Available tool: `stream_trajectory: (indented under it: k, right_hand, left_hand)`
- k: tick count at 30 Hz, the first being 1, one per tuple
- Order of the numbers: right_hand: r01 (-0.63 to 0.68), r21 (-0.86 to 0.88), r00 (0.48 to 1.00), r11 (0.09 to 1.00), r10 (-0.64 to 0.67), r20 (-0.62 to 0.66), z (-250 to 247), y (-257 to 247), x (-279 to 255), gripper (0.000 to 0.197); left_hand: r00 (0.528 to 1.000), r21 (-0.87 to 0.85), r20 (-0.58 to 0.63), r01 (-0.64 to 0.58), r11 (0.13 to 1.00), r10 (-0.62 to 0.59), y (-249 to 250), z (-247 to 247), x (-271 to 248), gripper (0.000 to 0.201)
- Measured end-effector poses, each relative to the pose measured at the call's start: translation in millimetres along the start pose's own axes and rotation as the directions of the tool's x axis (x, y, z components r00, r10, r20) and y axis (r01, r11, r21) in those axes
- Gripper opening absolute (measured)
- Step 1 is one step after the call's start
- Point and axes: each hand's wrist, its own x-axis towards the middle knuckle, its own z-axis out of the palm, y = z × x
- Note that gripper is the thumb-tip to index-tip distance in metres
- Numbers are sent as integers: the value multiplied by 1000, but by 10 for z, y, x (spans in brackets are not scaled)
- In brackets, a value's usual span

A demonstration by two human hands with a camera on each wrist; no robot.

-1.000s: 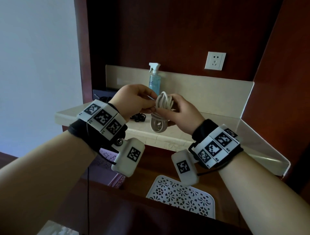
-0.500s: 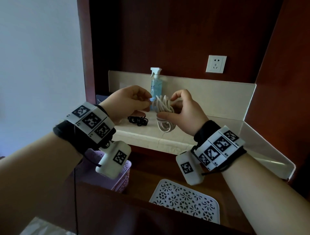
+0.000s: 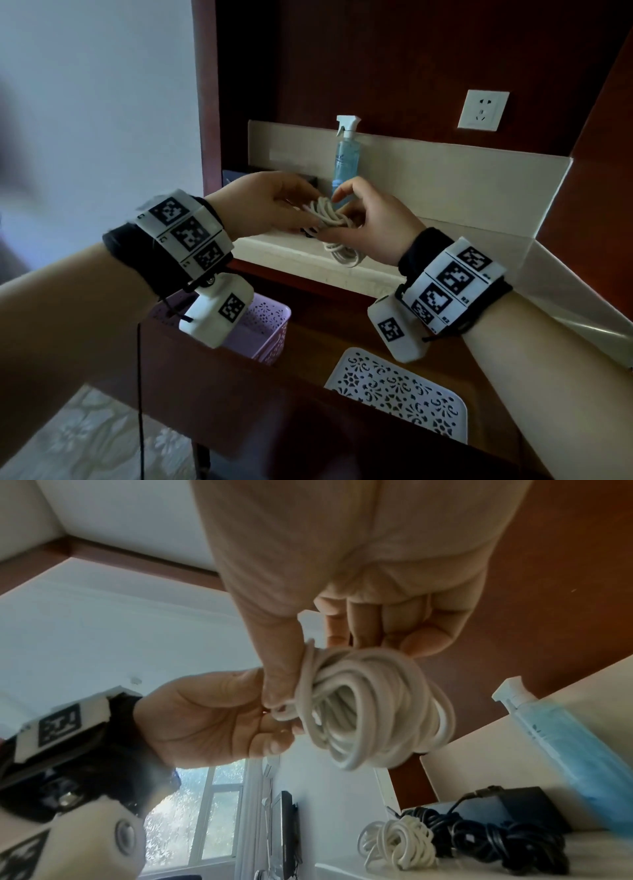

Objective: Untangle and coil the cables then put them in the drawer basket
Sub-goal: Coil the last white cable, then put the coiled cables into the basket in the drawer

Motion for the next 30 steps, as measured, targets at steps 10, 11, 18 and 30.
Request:
stream_trajectory:
  k: [10, 11, 18, 30]
  right_hand:
    - [-4, 2, 988, 1000, 4, 154, 535, -351, 505, 40]
    - [-10, -17, 987, 1000, 13, 162, 621, -405, 592, 41]
    - [-89, -154, 958, 984, 127, 258, 1355, -631, 1129, 44]
    - [-94, -457, 833, 885, 322, 451, 2312, -404, 1493, 44]
  left_hand:
    - [999, -31, -38, 27, 999, -28, -744, -700, -21, 12]
    - [999, -24, -1, 36, 999, -36, -854, -814, -1, 11]
    - [945, 261, 322, -23, 965, -64, -1773, -1678, 137, 22]
    - [770, 650, 636, -497, 575, -53, -3054, -1773, 279, 73]
